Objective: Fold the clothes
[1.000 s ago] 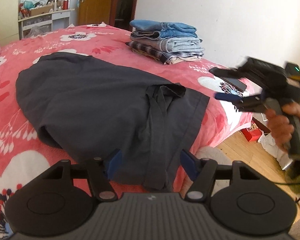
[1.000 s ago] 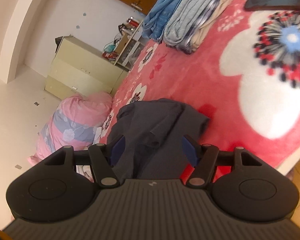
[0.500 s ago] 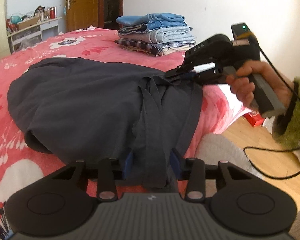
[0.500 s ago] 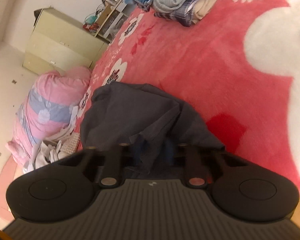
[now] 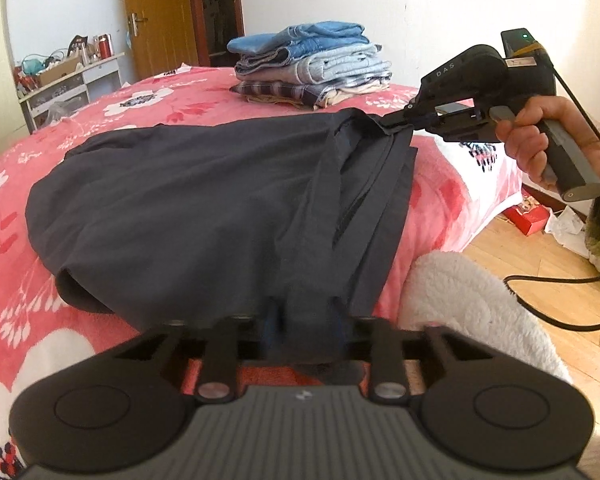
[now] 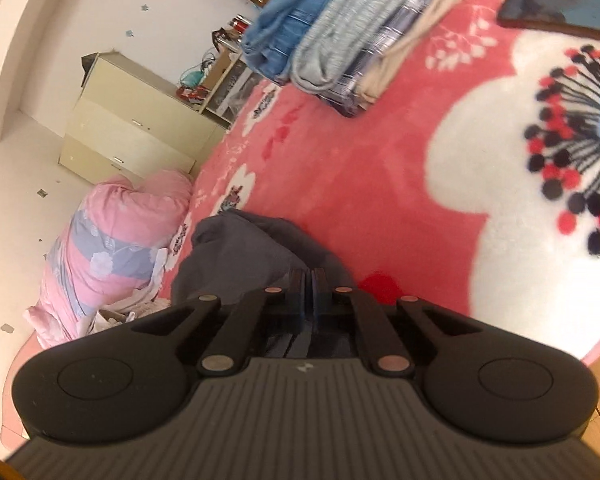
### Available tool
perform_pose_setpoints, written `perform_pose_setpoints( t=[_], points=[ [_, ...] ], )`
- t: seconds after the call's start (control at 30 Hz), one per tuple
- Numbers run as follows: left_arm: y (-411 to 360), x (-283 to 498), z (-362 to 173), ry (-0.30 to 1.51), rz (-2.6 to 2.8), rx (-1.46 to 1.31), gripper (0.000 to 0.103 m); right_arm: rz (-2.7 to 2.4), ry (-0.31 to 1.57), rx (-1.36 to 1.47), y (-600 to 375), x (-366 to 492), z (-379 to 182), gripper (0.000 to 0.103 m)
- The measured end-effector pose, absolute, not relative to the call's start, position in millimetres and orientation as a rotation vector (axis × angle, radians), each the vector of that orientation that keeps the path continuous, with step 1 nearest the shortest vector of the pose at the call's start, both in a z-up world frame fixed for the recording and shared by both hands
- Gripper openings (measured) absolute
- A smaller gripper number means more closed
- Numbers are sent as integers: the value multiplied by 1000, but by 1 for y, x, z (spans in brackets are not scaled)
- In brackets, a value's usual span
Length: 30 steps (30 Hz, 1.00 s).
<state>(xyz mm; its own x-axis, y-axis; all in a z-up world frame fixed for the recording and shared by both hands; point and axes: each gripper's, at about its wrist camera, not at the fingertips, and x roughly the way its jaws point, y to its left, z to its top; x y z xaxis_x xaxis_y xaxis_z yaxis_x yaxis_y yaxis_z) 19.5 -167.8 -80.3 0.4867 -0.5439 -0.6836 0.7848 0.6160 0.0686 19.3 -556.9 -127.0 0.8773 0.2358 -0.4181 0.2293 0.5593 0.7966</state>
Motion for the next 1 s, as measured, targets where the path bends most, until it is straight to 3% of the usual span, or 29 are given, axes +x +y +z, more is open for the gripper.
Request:
perform_pose_setpoints(
  t=[0.1, 0.27, 0.47, 0.53, 0.73, 0.8, 0.87, 1.0],
  points=[
    [-165, 23, -75, 680, -830, 344, 8, 23, 519, 1004, -559, 20, -129, 2],
    [-162, 5, -57, 586, -912, 369, 7, 81, 450, 967, -566, 15, -109, 1],
    [-182, -1, -93, 618, -908, 527, 10, -113, 597, 761, -578, 17, -129, 6],
    [-180, -1, -91, 622, -914, 513, 12, -109, 539, 757, -578, 6, -120, 6],
    [-172, -4, -91, 671, -941, 427, 34, 74, 440, 554, -537, 1, -86, 7],
    [-167, -6, -91, 710, -965, 365, 49, 143, 471, 489, -521, 9, -93, 19],
    [-159, -7, -90, 758, -987, 305, 50, 126, 569, 402, -511, 21, -113, 25],
    [-123, 0, -78, 800, -993, 165, 51, 46, 580, 355, -508, 10, -113, 25]
  ],
)
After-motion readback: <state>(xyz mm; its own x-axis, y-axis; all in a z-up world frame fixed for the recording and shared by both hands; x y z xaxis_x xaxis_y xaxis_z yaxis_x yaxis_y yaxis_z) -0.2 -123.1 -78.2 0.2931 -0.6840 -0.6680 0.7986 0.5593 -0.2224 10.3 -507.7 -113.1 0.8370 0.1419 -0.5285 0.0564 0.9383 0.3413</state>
